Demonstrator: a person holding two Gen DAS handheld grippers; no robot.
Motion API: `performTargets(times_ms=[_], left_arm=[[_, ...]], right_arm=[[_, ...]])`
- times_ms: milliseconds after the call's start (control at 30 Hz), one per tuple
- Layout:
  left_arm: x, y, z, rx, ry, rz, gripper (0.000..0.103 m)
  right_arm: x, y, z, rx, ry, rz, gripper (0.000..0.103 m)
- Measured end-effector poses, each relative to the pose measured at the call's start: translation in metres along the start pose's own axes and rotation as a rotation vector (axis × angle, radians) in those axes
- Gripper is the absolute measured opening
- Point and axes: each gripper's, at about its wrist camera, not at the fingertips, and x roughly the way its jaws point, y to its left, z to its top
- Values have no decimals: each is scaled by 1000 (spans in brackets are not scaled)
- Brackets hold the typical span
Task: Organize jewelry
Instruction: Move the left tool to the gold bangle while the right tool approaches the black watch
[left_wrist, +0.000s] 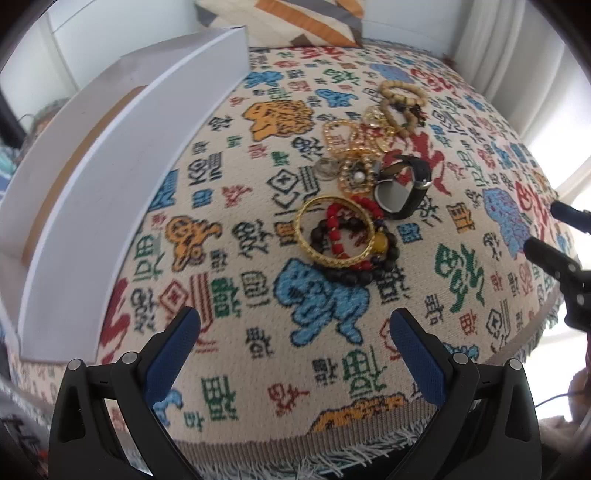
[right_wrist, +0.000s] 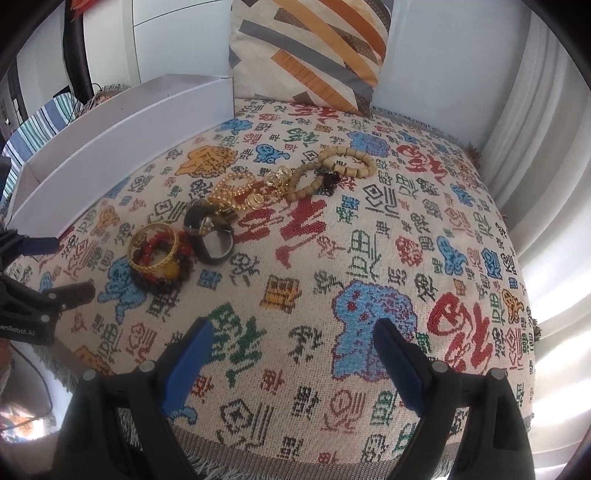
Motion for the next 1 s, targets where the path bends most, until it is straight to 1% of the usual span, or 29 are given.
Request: performTargets(times_ms=[100, 200, 300, 367, 400, 467, 500, 533, 567, 600, 667, 733, 767, 800, 833, 933, 967, 1000], left_arm=[[11, -7, 12, 45, -4, -14, 102], [28, -14, 27, 74, -4, -21, 102], [47, -22, 37, 118, 7, -27, 102], [58, -27, 40, 156, 22, -13, 101], [62, -28, 40, 172, 21, -12, 98], [66, -30, 39, 197, 23, -29, 81], [67, -30, 39, 199, 27, -58, 77], [67, -28, 39, 190, 25, -93, 69], [65, -26, 39, 174, 25, -111, 68], [63, -24, 39, 157, 18, -109, 68], [58, -17, 40, 124, 2, -108, 68], [50, -7, 41, 74, -8, -120, 68], [47, -3, 41, 55, -13, -122, 68], [42, 2, 41, 34, -20, -116, 68], [38, 6, 41, 17, -25, -102, 68], [27, 18, 40, -22, -45, -49, 68], [23, 21, 39, -32, -50, -39, 68], [19, 24, 36, -45, -54, -31, 68]], right_arm=[[1, -4, 6, 31, -6, 24, 90], [2, -2, 10, 45, -7, 65, 90], [5, 0, 14, 53, 3, 142, 90], [7, -2, 17, 71, 8, 183, 90], [8, -3, 19, 83, 8, 198, 90], [9, -7, 22, 105, 3, 215, 90], [10, -9, 23, 116, 2, 222, 90], [12, -11, 25, 129, 2, 235, 90], [13, -13, 26, 141, 2, 253, 90], [15, -15, 29, 157, 1, 280, 90], [20, -20, 34, 219, 12, 366, 90], [31, -22, 41, 293, 45, 479, 89], [37, -20, 45, 323, 65, 532, 89], [43, -15, 50, 334, 79, 564, 89], [50, -7, 56, 326, 89, 570, 89], [71, 24, 69, 260, 108, 500, 89], [78, 32, 71, 241, 112, 469, 85], [85, 39, 71, 220, 110, 429, 75]])
